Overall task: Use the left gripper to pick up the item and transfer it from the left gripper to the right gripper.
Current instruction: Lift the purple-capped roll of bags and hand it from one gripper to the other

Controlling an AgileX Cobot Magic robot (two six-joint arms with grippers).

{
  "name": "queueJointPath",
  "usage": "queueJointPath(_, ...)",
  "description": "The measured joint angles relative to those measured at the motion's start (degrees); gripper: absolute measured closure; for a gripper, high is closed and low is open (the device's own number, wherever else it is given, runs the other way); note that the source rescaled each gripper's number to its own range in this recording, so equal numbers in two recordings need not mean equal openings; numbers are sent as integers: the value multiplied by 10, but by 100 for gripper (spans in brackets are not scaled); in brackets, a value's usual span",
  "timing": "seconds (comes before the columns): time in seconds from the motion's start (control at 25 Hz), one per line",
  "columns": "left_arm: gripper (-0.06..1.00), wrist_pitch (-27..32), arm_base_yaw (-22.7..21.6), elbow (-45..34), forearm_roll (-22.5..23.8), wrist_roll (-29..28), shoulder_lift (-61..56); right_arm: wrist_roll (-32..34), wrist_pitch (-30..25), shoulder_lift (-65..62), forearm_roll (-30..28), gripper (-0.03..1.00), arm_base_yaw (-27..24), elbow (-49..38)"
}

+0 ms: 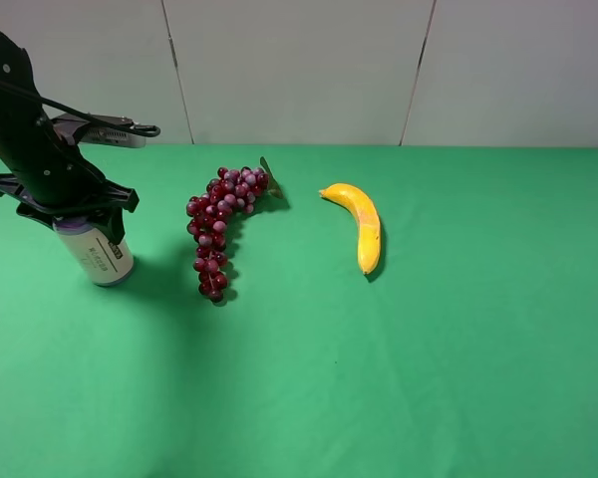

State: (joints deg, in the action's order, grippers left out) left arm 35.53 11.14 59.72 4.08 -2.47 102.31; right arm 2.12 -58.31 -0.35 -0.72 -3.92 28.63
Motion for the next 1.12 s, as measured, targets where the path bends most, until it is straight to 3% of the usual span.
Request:
queueJointPath(0.44,94,103,0,30,1,0,-36,0,0,0,0,-3,0,0)
queueJointPath(1.12,94,186,0,36,-1,0,-143,0,0,0,0,-3,0,0)
